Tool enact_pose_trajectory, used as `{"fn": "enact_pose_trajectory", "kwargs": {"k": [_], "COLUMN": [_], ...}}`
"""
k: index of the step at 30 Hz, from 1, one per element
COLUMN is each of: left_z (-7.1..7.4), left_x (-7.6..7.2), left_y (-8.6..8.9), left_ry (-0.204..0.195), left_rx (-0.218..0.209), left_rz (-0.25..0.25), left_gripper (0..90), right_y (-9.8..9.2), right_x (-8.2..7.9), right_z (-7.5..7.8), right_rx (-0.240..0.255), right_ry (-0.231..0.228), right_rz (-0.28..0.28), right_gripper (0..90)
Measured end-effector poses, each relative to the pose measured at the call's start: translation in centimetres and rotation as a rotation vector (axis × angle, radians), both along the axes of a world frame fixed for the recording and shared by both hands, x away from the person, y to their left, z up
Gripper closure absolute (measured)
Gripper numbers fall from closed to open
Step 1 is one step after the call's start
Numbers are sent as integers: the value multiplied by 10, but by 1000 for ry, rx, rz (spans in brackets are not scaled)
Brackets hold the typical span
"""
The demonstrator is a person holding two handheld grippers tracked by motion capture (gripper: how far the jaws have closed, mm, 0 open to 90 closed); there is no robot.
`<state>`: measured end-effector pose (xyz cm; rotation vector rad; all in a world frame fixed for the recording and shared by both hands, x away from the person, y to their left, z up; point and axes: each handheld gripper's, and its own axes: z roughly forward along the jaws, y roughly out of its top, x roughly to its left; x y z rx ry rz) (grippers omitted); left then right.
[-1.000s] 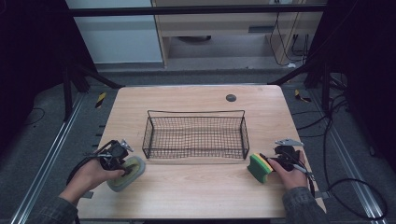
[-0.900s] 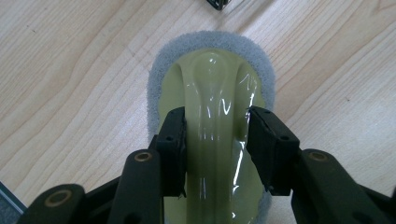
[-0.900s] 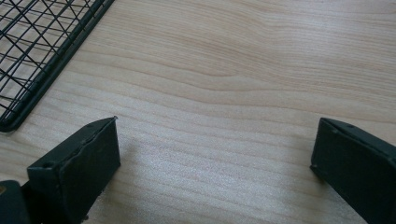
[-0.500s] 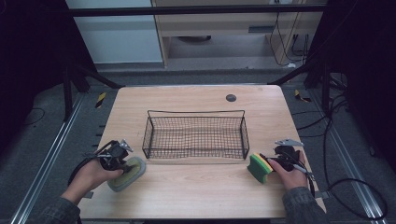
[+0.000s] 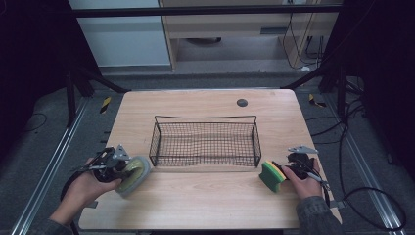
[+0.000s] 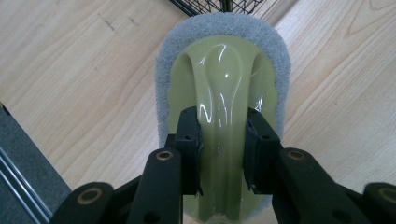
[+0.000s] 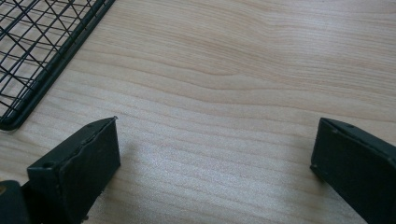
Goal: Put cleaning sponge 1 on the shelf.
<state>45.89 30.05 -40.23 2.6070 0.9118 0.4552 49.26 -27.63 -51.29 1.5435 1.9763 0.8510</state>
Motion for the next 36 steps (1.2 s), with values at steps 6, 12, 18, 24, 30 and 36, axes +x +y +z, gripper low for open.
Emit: {"fn": "enact_pose_trajectory", "kwargs": {"k": [6,12,18,24,30,36], "left_z": [14,31,45,61,73,86], "left_x": [-3,-2,7,16,25,38], "left_y": [9,11,8,0,-8,-21], "left_ry": [-35,-80,-125,-190,-229,-262], "left_rx": [-4,21,33,61,67,91], "left_rz": [-2,-17,-29,-56,-85,-138], "left_gripper": [703,703,703,703,703,703], "right_y": [0,0,0,0,0,0], "right_x": [0,0,0,0,0,0], "right_z": [0,0,0,0,0,0], "right_rx": [0,0,1,1,4,2], "right_ry": [0,1,1,1,3,3], "right_rz": [0,-1,0,2,5,8], "right_gripper": [13,12,10,9,6,5]}}
